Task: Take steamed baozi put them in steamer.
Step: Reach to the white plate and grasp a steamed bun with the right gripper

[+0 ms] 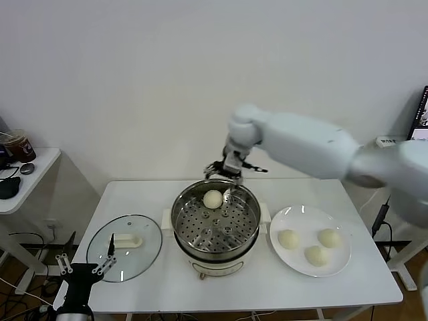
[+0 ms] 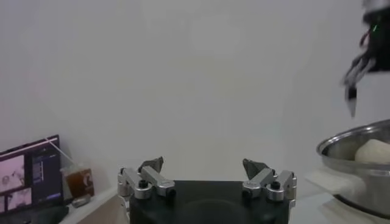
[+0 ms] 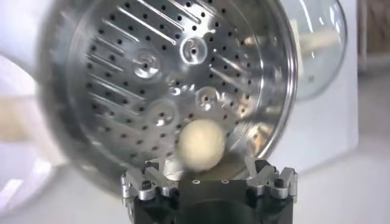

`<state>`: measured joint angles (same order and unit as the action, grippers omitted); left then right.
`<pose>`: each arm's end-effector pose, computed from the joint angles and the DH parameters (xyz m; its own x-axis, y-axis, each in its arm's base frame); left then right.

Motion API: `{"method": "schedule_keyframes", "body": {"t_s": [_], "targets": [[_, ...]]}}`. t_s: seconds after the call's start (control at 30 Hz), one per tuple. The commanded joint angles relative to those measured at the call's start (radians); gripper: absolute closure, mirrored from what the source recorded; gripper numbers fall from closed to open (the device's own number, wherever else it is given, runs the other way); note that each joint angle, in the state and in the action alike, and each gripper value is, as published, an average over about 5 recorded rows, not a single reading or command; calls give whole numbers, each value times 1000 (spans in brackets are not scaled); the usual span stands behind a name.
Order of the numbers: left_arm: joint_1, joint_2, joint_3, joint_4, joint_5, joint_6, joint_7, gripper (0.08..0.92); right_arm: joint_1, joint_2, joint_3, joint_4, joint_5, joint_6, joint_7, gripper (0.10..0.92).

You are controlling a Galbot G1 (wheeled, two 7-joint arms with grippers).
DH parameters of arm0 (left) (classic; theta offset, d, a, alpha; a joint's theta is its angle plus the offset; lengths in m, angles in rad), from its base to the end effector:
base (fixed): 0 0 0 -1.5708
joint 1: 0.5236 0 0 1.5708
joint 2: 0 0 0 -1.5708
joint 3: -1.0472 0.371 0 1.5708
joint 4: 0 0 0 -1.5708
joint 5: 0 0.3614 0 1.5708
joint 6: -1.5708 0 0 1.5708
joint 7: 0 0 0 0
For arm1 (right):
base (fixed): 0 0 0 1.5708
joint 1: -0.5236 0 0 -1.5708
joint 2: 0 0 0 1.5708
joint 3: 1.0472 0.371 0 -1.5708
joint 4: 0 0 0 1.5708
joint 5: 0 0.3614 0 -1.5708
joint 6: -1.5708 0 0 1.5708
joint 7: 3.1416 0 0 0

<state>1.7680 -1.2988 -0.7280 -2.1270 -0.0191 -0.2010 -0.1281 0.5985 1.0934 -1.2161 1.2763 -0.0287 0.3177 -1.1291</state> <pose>0.1223 0.1084 -0.3162 -0.9917 -0.0828 -0.0980 -0.1090 0.9465 0.3037 0.5821 0.0841 -0.0146 -0.2052 -0.2252 0.9525 -0.3937 -0.8720 -0.2910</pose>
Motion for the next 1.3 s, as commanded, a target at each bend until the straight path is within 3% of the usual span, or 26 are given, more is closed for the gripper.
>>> {"method": "schedule_keyframes", "body": {"t_s": [0.03, 0.23, 0.5, 1.03, 1.3], "targets": [[2, 7, 3, -46, -5, 192, -7, 177, 149, -429, -103, 349, 196, -588, -51, 203], [-8, 11, 2, -37, 14, 218, -12, 177, 32, -611, -112, 412, 150, -805, -17, 203], [-13, 1, -5, -36, 22, 189, -15, 177, -375, -656, 161, 349, 42, -716, 3, 203], [-4, -9, -23, -44, 42, 169, -17, 177, -588, -401, 328, 58, -90, -584, 25, 203], [-6, -13, -27, -41, 47, 168, -19, 177, -612, -324, 340, -8, -120, -555, 26, 203]]}}
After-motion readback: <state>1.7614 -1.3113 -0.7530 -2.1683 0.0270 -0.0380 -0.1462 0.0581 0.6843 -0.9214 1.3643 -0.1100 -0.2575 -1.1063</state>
